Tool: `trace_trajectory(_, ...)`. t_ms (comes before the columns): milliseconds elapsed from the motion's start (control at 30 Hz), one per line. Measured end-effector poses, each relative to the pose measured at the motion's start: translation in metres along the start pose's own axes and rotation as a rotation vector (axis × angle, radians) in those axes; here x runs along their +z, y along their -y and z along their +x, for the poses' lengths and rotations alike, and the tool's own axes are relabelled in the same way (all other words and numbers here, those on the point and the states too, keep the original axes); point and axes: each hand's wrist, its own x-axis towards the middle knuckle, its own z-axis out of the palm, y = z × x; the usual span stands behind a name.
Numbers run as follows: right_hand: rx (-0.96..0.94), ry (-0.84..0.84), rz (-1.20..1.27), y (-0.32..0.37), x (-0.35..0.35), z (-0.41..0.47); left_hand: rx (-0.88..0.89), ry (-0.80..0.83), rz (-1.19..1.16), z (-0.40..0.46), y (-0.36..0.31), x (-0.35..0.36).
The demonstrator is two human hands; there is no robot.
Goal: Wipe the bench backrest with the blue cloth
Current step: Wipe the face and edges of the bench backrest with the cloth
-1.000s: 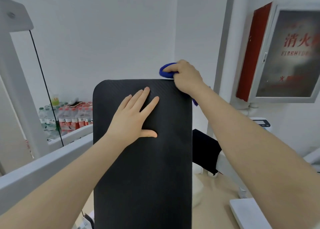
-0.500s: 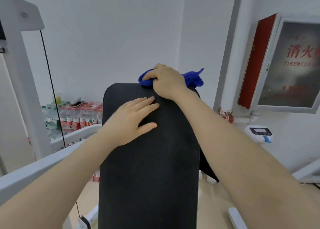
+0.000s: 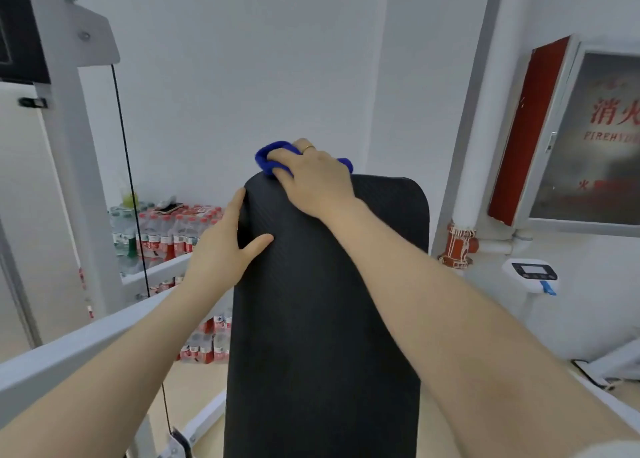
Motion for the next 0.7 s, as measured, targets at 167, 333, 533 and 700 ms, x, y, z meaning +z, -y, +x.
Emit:
trace_trajectory(167, -0.027, 0.016, -0.038, -0.033, -0.017, -0.010, -0.027, 0.080, -0.135, 0.003, 0.015, -0.007)
trace_trajectory(333, 0.121, -0.071, -0.107, -0.041, -0.013, -0.013, -0.011, 0.035, -0.149, 0.006, 0.018, -0.007)
trace_trajectory(533, -0.008, -0.050, -0.056, 0.014, 0.010, 0.008, -0.044, -0.005, -0.142, 0.005, 0.018, 0.001)
trace_trajectory(700, 0.075, -0.016, -0.033, -0.031, -0.013, -0.011, -0.006, 0.009, -0.156, 0.007, 0.021, -0.002)
